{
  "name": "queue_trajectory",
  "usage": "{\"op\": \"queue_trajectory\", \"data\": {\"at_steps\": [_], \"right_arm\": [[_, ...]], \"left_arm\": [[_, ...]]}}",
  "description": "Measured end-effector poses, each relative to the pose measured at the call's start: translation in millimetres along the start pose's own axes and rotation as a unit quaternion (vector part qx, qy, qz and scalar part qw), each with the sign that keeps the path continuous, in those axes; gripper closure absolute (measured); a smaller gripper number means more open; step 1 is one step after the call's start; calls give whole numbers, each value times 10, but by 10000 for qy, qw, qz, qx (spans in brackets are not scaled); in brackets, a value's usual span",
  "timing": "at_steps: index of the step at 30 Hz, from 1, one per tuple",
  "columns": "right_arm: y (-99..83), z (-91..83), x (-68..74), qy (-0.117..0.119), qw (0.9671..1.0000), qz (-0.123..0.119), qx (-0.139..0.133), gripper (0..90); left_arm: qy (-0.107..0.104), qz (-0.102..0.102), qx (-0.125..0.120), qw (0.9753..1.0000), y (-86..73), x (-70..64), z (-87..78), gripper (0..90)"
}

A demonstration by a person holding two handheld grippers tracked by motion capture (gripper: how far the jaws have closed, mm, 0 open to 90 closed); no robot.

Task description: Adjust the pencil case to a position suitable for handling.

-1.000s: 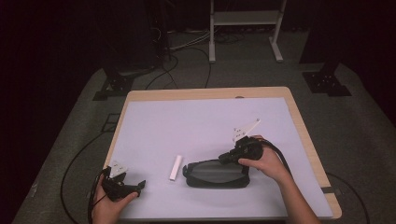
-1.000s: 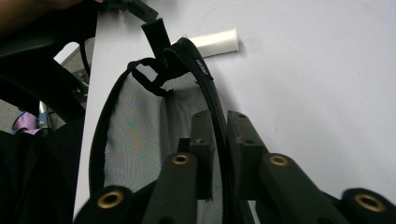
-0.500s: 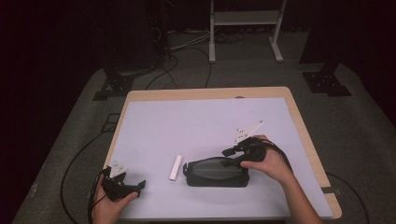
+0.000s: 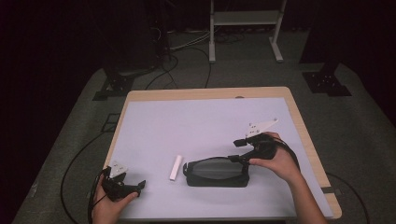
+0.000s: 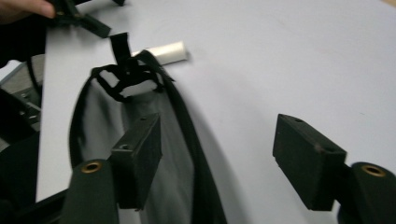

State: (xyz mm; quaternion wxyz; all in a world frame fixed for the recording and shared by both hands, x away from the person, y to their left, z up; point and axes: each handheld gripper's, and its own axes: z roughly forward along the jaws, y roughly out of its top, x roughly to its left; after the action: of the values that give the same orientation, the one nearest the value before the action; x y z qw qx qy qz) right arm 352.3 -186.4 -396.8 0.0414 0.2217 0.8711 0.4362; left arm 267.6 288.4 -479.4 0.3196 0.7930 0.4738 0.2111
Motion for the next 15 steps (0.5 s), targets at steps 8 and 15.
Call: {"op": "queue_trajectory", "data": {"at_steps": [8,15], "right_arm": [[-95,-136,-96,-577,9981,189,-82,218],[-254,-314,-189,-1149,9920,504,-146,191]], "left_arm": [[0,0,-2,10000,0,0,0,0],[0,1,0,10000,0,0,0,0]]}}
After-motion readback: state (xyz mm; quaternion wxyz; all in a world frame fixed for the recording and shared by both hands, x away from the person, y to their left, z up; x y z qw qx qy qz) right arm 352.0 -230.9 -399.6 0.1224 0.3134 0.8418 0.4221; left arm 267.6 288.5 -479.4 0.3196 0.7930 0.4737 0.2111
